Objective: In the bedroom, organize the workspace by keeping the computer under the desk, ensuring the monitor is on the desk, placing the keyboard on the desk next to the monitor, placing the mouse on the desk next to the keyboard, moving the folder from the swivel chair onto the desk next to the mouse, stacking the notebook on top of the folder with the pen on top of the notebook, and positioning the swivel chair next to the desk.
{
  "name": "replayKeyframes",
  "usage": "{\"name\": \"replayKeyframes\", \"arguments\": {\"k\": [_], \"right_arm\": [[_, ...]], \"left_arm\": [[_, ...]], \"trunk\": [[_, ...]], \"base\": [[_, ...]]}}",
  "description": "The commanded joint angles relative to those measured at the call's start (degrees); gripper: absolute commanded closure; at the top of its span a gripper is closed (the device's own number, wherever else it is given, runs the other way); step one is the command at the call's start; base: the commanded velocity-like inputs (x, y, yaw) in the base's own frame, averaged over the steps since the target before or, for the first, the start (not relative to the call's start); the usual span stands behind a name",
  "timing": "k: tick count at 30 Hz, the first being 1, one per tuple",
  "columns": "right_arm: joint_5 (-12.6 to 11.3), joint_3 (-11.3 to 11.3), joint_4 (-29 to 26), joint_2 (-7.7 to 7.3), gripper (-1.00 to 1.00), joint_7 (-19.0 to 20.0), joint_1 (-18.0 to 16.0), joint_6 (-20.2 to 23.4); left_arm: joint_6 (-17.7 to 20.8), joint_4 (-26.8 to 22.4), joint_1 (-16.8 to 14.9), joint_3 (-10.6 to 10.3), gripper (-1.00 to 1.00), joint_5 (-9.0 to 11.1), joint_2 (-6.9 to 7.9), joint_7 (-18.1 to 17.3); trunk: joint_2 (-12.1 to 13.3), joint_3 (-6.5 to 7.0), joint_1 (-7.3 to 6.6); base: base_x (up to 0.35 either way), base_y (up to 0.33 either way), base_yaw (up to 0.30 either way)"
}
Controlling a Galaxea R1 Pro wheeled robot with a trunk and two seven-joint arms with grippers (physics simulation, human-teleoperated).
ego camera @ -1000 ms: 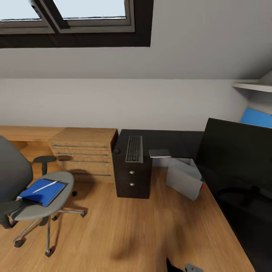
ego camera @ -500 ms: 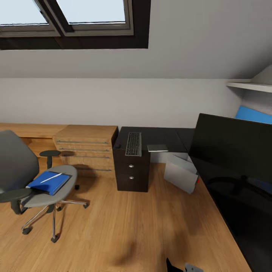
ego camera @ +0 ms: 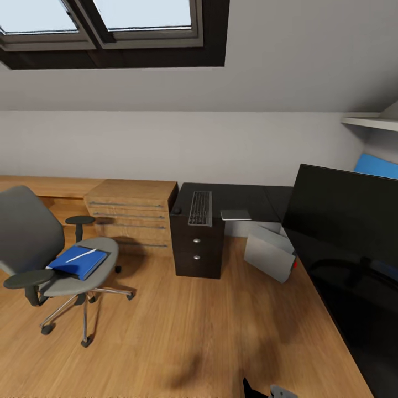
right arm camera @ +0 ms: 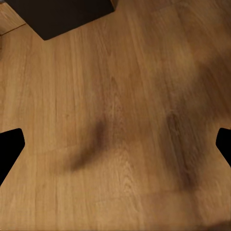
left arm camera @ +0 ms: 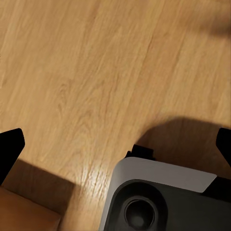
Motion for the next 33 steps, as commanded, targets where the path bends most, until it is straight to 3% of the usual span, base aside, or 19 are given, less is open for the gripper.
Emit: {"name": "replayKeyframes", "arguments": {"k": [1,6,11,27,33], "right_arm": [[-0.61,0.10,0.12,0.01,-1.00,0.45,-0.05,-0.17],[-0.61,0.10,0.12,0.01,-1.00,0.44,-0.04,-0.16],[-0.61,0.10,0.13,0.01,-1.00,0.47,-0.02,-0.10],[-0.61,0.10,0.10,0.01,-1.00,0.43,-0.02,-0.17],[-0.61,0.09,0.09,0.01,-1.00,0.49,-0.02,-0.17]], "left_arm": [[-0.15,-0.04,-0.03,-0.49,-1.00,0.36,0.04,0.36],[-0.76,-0.04,-0.03,-0.51,-1.00,0.36,0.01,0.36],[-2.93,-0.04,-0.03,-0.57,-1.00,0.44,-0.04,0.42],[-3.17,-0.04,-0.03,-0.26,-1.00,0.85,-0.11,0.88],[-3.24,-0.04,-0.03,-0.18,-1.00,0.80,-0.08,0.95]], "trunk": [[-0.04,-0.07,0.00],[-0.04,-0.10,0.00],[1.97,0.80,-1.10],[8.39,3.67,-4.61],[10.79,4.75,-5.93]], "base": [[0.000,0.000,0.016],[0.000,0.000,0.008],[0.000,0.000,0.001],[-0.005,0.000,0.000],[-0.273,0.000,0.000]]}}
